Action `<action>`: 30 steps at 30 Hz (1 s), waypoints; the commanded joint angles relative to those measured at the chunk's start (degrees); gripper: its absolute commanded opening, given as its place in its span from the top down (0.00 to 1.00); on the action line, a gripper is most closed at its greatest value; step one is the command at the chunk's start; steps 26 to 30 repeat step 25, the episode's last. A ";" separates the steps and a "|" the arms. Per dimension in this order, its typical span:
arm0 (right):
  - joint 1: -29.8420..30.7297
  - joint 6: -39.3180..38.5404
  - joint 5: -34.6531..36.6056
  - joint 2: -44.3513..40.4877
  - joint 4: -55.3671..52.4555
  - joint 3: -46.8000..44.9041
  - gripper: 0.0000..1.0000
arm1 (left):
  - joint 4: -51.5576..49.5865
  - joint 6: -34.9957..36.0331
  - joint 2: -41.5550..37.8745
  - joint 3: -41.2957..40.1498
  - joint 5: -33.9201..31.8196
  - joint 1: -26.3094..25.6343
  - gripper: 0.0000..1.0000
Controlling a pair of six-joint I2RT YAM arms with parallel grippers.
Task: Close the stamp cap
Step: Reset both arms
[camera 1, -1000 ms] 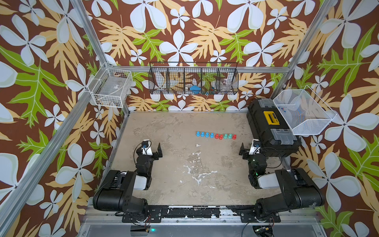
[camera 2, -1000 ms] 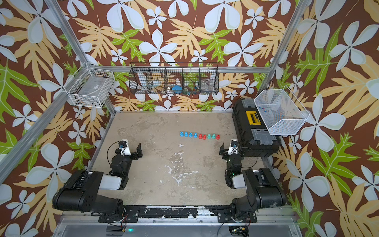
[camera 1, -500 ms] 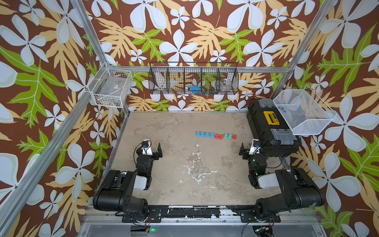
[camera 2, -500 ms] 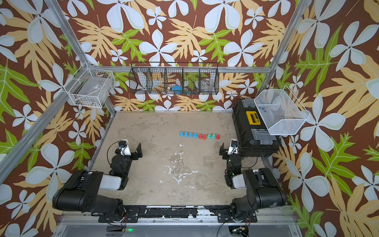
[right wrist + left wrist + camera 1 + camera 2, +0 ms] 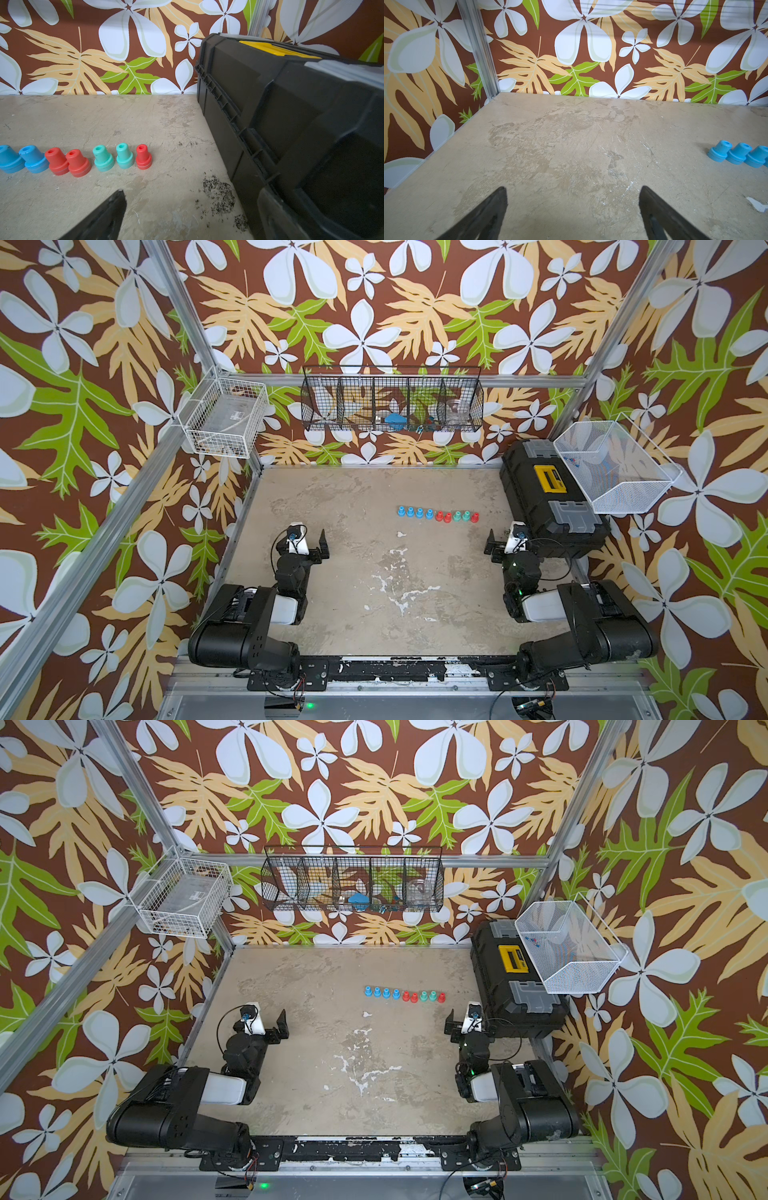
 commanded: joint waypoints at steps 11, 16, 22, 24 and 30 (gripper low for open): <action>0.04 0.33 -0.39 -0.09 0.00 0.15 0.00 | 0.91 -0.08 0.03 0.18 0.53 0.15 0.00; 0.04 0.33 -0.39 -0.14 0.04 0.15 0.00 | 0.86 -0.09 0.04 0.15 0.58 0.09 0.00; 0.04 0.33 -0.39 -0.17 0.09 0.15 0.00 | 0.29 -0.44 0.31 0.65 1.99 0.84 0.00; 0.04 0.33 -0.39 -0.21 0.04 0.20 0.00 | 0.41 -0.44 0.19 0.42 1.99 0.78 0.00; 0.04 0.33 -0.39 -0.22 0.04 0.15 0.00 | 0.42 -0.44 0.13 0.39 1.98 0.85 0.00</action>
